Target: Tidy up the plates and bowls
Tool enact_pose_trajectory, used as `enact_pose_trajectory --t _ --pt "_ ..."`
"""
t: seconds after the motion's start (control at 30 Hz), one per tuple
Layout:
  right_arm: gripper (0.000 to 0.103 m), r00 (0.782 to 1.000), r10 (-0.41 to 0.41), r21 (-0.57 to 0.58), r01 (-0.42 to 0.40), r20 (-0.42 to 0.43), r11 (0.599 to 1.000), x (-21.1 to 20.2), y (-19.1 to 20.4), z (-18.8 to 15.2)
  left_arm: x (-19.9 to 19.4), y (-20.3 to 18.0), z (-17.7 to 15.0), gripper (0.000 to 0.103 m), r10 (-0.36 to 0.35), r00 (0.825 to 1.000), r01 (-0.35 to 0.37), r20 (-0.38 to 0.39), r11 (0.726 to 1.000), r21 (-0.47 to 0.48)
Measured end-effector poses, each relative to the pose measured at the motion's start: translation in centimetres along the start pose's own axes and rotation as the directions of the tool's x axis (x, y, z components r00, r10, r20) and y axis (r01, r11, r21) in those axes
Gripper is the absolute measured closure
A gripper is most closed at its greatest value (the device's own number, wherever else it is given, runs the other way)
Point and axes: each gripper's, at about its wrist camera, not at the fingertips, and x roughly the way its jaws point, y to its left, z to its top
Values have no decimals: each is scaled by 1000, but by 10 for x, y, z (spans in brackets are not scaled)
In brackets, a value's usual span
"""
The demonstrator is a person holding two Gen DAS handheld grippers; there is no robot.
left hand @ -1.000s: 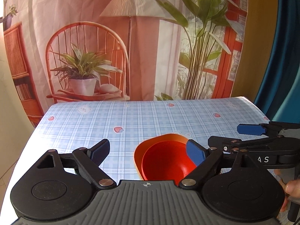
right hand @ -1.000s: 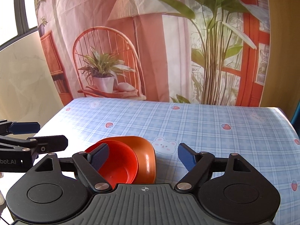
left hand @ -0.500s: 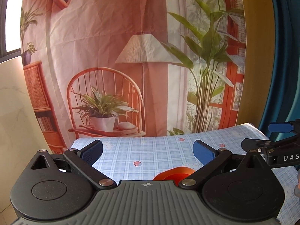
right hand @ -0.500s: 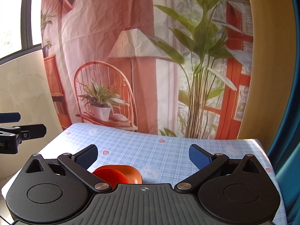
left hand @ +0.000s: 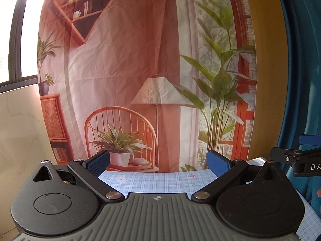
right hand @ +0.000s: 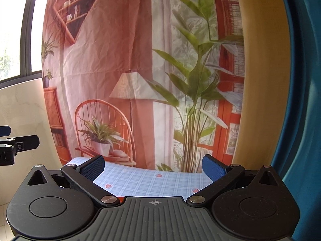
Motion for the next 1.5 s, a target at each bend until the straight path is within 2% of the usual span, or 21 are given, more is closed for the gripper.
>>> enact_pose_trajectory --t 0.3,1.5 --pt "0 999 -10 23 9 42 1000 -28 0 3 -21 -4 1 0 8 1000 -7 16 999 -51" --pt "0 1000 -7 20 6 21 1000 -24 4 -2 -20 -1 -7 0 26 1000 -26 -9 998 -57"
